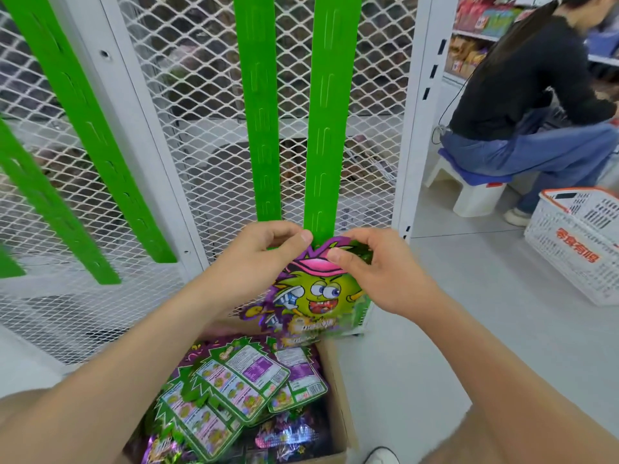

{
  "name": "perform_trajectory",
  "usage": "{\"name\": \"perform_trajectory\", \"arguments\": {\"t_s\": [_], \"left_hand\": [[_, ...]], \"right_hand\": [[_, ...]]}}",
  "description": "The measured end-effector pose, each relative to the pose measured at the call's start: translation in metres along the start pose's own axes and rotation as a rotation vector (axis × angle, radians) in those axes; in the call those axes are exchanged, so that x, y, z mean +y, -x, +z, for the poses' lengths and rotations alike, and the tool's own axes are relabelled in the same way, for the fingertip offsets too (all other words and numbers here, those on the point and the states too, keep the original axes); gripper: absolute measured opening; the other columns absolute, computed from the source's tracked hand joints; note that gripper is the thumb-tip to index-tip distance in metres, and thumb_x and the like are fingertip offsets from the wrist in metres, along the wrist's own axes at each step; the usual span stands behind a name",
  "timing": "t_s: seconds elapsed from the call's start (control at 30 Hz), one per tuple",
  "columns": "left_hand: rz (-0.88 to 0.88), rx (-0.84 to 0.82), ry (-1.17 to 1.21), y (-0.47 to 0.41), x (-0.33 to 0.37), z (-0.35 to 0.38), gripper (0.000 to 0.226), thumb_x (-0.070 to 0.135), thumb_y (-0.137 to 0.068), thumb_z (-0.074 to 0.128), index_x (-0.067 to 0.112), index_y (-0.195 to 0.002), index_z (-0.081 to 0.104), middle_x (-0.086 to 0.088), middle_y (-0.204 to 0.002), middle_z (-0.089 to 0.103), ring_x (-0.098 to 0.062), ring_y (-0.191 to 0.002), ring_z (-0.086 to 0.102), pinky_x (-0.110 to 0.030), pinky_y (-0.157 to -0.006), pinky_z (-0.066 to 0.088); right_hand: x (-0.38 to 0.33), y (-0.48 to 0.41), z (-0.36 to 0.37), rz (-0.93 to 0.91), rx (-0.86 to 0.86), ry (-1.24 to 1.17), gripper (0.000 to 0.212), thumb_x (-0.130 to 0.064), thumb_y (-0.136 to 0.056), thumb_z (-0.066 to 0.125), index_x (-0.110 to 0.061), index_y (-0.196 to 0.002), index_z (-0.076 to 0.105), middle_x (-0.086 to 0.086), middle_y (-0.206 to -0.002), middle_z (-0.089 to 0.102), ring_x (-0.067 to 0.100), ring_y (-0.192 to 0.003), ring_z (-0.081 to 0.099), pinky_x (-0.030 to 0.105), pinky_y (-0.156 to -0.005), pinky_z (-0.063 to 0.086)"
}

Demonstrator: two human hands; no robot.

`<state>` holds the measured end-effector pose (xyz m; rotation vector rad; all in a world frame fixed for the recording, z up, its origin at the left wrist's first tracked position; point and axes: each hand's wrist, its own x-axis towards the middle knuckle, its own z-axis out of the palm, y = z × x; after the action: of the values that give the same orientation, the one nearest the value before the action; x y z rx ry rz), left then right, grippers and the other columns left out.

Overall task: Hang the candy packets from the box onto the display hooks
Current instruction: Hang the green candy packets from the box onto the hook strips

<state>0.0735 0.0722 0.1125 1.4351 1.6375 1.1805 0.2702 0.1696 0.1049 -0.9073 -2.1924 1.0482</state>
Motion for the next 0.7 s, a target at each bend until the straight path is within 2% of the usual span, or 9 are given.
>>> {"name": "perform_trajectory", "arguments": {"t_s": [0.17, 0.27, 0.3, 0.33, 0.4, 0.47, 0.53, 0.6, 0.7], "left_hand": [[-0.055, -0.067, 0.020, 0.003, 0.007, -0.004, 0.042, 0.041, -0.111, 0.047, 0.014, -0.110, 0.079, 0.012, -0.105, 0.079, 0.003, -0.100, 0.070, -0.005, -0.090, 0.044], [-0.074, -0.134, 0.080, 0.006, 0.013, 0.000, 0.040, 0.042, -0.111, 0.046, 0.033, -0.086, 0.077, 0.043, -0.077, 0.069, 0.030, -0.079, 0.061, 0.009, -0.068, 0.037], [-0.093, -0.146, 0.083, 0.009, 0.018, -0.001, 0.046, 0.045, -0.109, 0.047, 0.036, -0.077, 0.078, 0.047, -0.070, 0.064, 0.033, -0.074, 0.057, 0.010, -0.070, 0.037], [-0.107, -0.147, 0.069, 0.007, 0.017, -0.002, 0.047, 0.048, -0.108, 0.048, 0.039, -0.075, 0.081, 0.045, -0.075, 0.067, 0.030, -0.080, 0.061, 0.007, -0.085, 0.040], [-0.098, -0.132, 0.047, 0.004, 0.018, -0.003, 0.036, 0.050, -0.106, 0.054, 0.035, -0.096, 0.085, 0.020, -0.100, 0.081, 0.005, -0.103, 0.073, -0.025, -0.114, 0.046], [-0.088, -0.090, 0.055, 0.003, 0.014, -0.003, 0.032, 0.044, -0.105, 0.060, 0.023, -0.107, 0.083, 0.003, -0.106, 0.082, -0.016, -0.110, 0.075, -0.043, -0.114, 0.049], [-0.115, -0.032, 0.079, 0.002, 0.010, -0.002, 0.027, 0.036, -0.106, 0.061, 0.019, -0.108, 0.083, 0.001, -0.104, 0.083, -0.017, -0.106, 0.077, -0.040, -0.108, 0.053], [-0.130, -0.015, 0.075, 0.001, 0.009, 0.000, 0.025, 0.031, -0.106, 0.062, 0.017, -0.106, 0.083, 0.002, -0.101, 0.083, -0.015, -0.102, 0.077, -0.033, -0.099, 0.054], [-0.147, 0.019, 0.045, -0.001, 0.009, 0.000, 0.026, 0.031, -0.106, 0.063, 0.018, -0.098, 0.084, 0.002, -0.096, 0.083, -0.019, -0.102, 0.076, -0.038, -0.101, 0.056]], "right_hand": [[-0.009, 0.000, 0.008, 0.082, 0.196, -0.150, 0.021, -0.034, -0.080, 0.091, -0.025, -0.093, 0.078, -0.007, -0.082, 0.080, 0.017, -0.078, 0.077, 0.049, -0.078, 0.063], [-0.015, -0.001, 0.009, 0.242, 0.195, -0.390, 0.044, -0.025, -0.075, 0.096, -0.017, -0.102, 0.062, 0.004, -0.088, 0.081, 0.030, -0.079, 0.080, 0.056, -0.076, 0.065], [-0.016, -0.002, 0.009, 0.289, 0.186, -0.463, 0.048, -0.021, -0.074, 0.096, -0.015, -0.104, 0.059, 0.008, -0.089, 0.081, 0.033, -0.079, 0.080, 0.057, -0.074, 0.065], [-0.018, -0.002, 0.009, 0.329, 0.180, -0.516, 0.052, -0.019, -0.072, 0.097, -0.014, -0.105, 0.057, 0.011, -0.092, 0.081, 0.034, -0.079, 0.080, 0.055, -0.072, 0.066], [-0.019, -0.005, 0.010, 0.389, 0.173, -0.550, 0.059, -0.021, -0.066, 0.100, -0.014, -0.107, 0.057, 0.015, -0.096, 0.080, 0.034, -0.079, 0.080, 0.049, -0.068, 0.066], [-0.018, -0.008, 0.011, 0.439, 0.167, -0.536, 0.068, -0.027, -0.059, 0.103, -0.013, -0.109, 0.060, 0.017, -0.100, 0.079, 0.034, -0.082, 0.080, 0.052, -0.073, 0.066], [-0.019, -0.009, 0.011, 0.490, 0.125, -0.550, 0.067, -0.029, -0.060, 0.103, -0.009, -0.111, 0.065, 0.018, -0.100, 0.079, 0.035, -0.081, 0.080, 0.053, -0.074, 0.066], [-0.022, -0.007, 0.010, 0.499, 0.056, -0.592, 0.053, -0.024, -0.071, 0.097, -0.003, -0.112, 0.071, 0.017, -0.093, 0.080, 0.034, -0.077, 0.079, 0.044, -0.067, 0.067], [-0.022, -0.005, 0.008, 0.485, 0.019, -0.614, 0.034, -0.017, -0.083, 0.088, -0.004, -0.112, 0.076, 0.018, -0.094, 0.080, 0.039, -0.084, 0.079, 0.047, -0.073, 0.067]]}}
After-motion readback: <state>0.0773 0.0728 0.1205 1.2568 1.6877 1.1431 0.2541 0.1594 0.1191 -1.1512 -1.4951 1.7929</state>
